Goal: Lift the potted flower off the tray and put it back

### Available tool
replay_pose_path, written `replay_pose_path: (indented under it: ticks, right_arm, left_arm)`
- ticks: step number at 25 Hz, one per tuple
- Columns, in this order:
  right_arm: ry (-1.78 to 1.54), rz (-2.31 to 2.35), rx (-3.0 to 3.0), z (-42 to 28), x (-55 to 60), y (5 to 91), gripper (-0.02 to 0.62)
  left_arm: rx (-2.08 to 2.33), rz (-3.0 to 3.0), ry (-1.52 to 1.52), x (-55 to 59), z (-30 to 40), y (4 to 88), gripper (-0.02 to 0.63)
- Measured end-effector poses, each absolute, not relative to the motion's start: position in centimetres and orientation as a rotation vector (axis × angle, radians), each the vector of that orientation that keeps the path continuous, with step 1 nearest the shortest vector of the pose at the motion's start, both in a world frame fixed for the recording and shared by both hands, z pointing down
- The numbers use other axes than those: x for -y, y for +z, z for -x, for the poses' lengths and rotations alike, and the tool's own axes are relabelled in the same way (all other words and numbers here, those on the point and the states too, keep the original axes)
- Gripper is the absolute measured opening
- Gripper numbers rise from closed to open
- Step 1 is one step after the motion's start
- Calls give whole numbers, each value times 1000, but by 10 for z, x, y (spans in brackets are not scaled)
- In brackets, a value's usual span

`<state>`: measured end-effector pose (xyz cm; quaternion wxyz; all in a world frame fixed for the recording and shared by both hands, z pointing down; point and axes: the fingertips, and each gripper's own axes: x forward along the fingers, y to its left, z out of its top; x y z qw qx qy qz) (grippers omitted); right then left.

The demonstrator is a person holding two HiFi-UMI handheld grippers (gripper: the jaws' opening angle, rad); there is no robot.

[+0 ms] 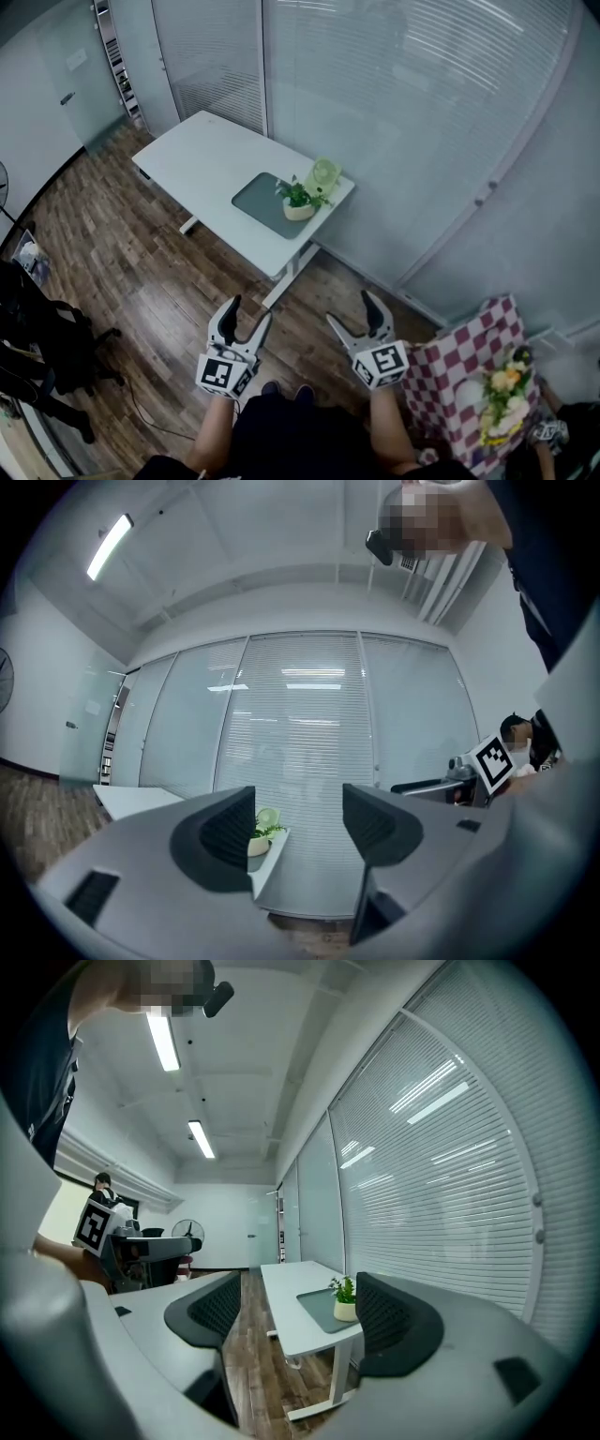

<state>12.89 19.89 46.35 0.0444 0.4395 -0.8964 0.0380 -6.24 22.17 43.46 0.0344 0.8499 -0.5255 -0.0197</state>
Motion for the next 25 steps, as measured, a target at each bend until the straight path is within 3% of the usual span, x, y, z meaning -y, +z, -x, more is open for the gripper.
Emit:
replay_pose_path:
  ticks: [25]
  right_arm:
    - [128,-1199,2780,-111,-175,488,351]
  left_arm:
    - [1690,-2609,19,-199,71,461,270]
